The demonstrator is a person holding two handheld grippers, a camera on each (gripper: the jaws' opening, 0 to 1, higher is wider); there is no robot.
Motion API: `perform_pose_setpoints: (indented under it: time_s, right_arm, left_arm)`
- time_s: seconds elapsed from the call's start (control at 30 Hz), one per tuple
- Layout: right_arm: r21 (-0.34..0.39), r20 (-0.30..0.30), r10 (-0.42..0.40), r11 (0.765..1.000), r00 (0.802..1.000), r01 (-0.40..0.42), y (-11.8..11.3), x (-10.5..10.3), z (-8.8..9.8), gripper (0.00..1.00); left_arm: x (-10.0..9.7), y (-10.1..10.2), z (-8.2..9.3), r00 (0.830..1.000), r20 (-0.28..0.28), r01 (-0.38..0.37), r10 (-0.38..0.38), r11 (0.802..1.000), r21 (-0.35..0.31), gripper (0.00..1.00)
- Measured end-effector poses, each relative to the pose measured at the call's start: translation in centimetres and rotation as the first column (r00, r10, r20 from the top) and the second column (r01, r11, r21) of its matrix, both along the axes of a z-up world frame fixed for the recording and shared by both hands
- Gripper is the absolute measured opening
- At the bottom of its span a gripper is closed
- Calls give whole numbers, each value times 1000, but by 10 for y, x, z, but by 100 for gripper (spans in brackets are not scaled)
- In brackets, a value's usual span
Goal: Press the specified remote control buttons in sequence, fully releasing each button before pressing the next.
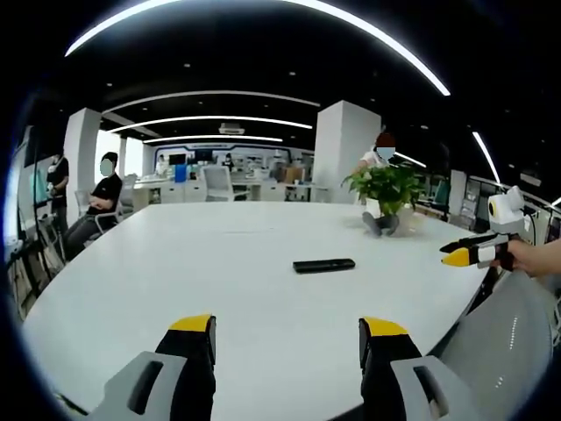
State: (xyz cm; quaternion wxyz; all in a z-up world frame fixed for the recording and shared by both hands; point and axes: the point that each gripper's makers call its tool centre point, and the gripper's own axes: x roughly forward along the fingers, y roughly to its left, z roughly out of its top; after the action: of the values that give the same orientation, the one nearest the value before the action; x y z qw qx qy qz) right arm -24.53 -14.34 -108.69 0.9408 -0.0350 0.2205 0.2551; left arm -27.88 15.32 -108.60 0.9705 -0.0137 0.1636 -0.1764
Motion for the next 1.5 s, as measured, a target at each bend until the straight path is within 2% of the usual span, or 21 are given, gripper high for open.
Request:
perform_pose_setpoints:
  time_s: [0.57, 0.8, 0.93, 1.07, 1.2, 1.33, 1.43, 1.5]
  right_arm:
    - [7, 5, 4, 1000, 1000, -4, 0, -1, 1, 53]
    - [49, 21, 5, 999, 1000, -6, -1, -2, 7, 53]
    - [65, 24, 0, 998, 1000, -1, -3, -2, 9, 53]
    - [78, 24, 20, 997, 1000, -22, -1, -3, 9, 53]
    - [115, 35, 44, 992, 998, -47, 4, -3, 14, 54]
    - [91, 61, 16, 996, 998, -21, -2, -2, 17, 53]
    - [120, 86, -10, 993, 996, 0, -6, 2, 24, 54]
    - [102, 82, -40, 994, 996, 32, -12, 2, 21, 54]
  left_arm:
    - [-2, -1, -1, 1000, -5, 0, 0, 1000, 2, 68]
    - [-5, -2, 2, 1000, 10, -5, 5, 1000, -10, 68]
    - [-5, 5, 10, 997, 48, -56, 60, 996, -68, 68]
    - [-8, 0, 9, 998, 37, -53, 55, 997, -51, 68]
    - [-7, 4, 12, 996, 50, -70, 73, 995, -66, 68]
    - [-8, -2, 12, 998, 44, -53, 55, 997, -53, 68]
    - [-5, -1, 15, 996, 60, -55, 59, 996, -70, 68]
    - [-6, -1, 15, 997, 56, -57, 61, 996, -73, 69]
